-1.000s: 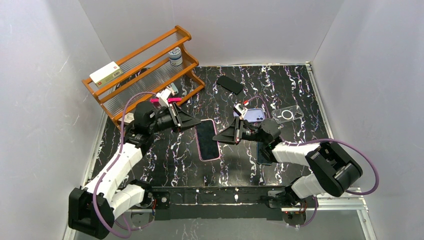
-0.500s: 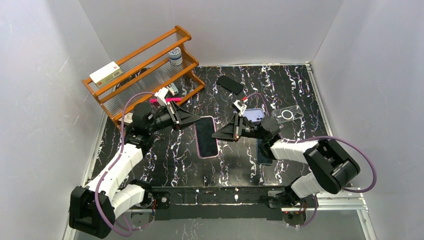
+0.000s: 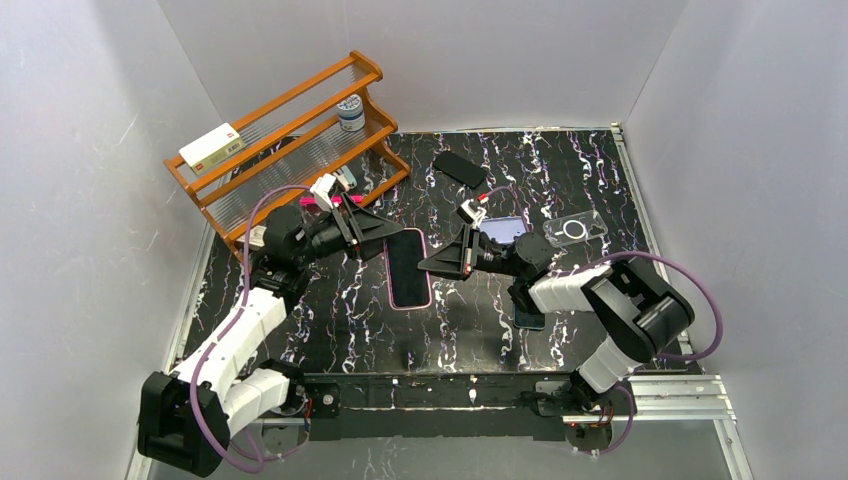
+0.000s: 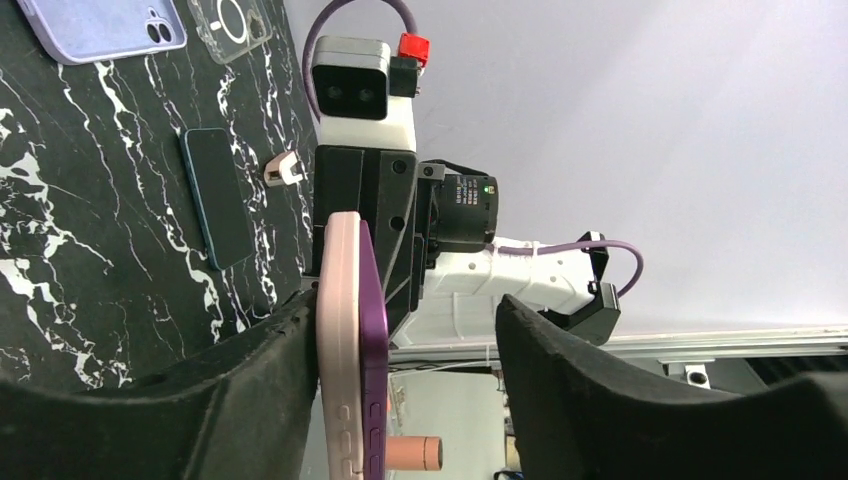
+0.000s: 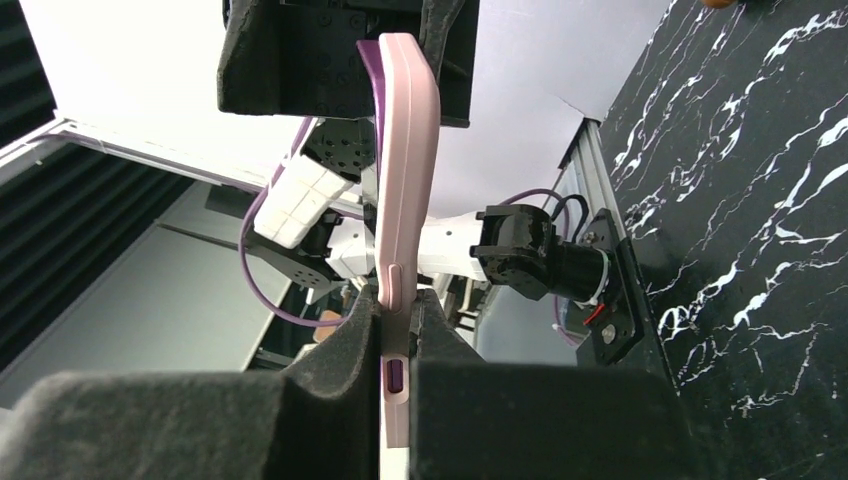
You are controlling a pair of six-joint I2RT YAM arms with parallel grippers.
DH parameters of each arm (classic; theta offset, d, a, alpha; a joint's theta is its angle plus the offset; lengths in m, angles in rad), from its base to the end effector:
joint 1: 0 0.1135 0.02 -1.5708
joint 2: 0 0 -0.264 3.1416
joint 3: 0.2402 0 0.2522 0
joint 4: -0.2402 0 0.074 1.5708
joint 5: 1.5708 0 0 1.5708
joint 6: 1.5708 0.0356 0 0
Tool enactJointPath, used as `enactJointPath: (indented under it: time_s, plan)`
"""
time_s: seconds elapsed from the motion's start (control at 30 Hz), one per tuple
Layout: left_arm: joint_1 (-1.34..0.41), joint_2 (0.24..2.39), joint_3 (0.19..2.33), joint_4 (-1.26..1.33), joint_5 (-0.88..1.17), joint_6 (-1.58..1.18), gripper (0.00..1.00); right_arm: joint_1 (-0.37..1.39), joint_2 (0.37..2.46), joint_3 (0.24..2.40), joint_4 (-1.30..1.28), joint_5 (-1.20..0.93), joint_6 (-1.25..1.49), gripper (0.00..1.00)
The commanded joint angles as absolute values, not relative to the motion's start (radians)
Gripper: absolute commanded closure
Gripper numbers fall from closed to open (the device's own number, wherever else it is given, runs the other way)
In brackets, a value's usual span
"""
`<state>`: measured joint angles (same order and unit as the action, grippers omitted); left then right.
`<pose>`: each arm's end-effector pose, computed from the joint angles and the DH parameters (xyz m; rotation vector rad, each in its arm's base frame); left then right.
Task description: Put the phone into the phone case
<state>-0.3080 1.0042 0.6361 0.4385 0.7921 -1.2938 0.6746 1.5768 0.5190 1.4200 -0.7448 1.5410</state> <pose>0.2088 -0.0930 0.3110 -0.1313 1.8429 -1.7893 0.2097 0.1986 0.2290 -0.1419 1.7340 2.2264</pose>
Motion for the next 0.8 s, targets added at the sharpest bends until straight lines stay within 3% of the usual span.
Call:
enactJointPath:
  time_s: [0.0, 0.07, 0.13, 0.33, 0.5, 0.57, 0.67, 0.77]
  plan:
    - [-0.313, 0.983, 0.625, 0.473, 0.820, -1.305, 0.39, 0.676, 1.611, 0.564, 1.692, -0.690, 1.631, 0.99]
    - [-0.313, 0.980, 0.615, 0.477, 0.822, -1.305, 0.39, 0.676, 1.626, 0.559, 1.707, -0.684, 1.639, 0.99]
    - [-0.312, 0.979, 0.606, 0.483, 0.821, -1.310, 0.46, 0.676, 1.635, 0.549, 1.721, -0.677, 1.646, 0.99]
    - [-0.312, 0.996, 0.599, 0.486, 0.819, -1.296, 1.00, 0.675, 1.624, 0.530, 1.696, -0.680, 1.630, 0.99]
    - [-0.313, 1.001, 0.657, 0.273, 0.784, -1.135, 1.00, 0.675, 1.590, 0.548, 1.596, -0.695, 1.587, 0.66]
    - [-0.316, 0.997, 0.688, 0.194, 0.769, -1.079, 1.00, 0.677, 1.587, 0.566, 1.562, -0.704, 1.576, 0.57]
    - [-0.318, 0.996, 0.700, 0.171, 0.768, -1.065, 1.00, 0.679, 1.595, 0.592, 1.541, -0.715, 1.566, 0.59]
    - [-0.319, 0.996, 0.706, 0.169, 0.768, -1.073, 1.00, 0.680, 1.600, 0.598, 1.537, -0.703, 1.566, 0.82]
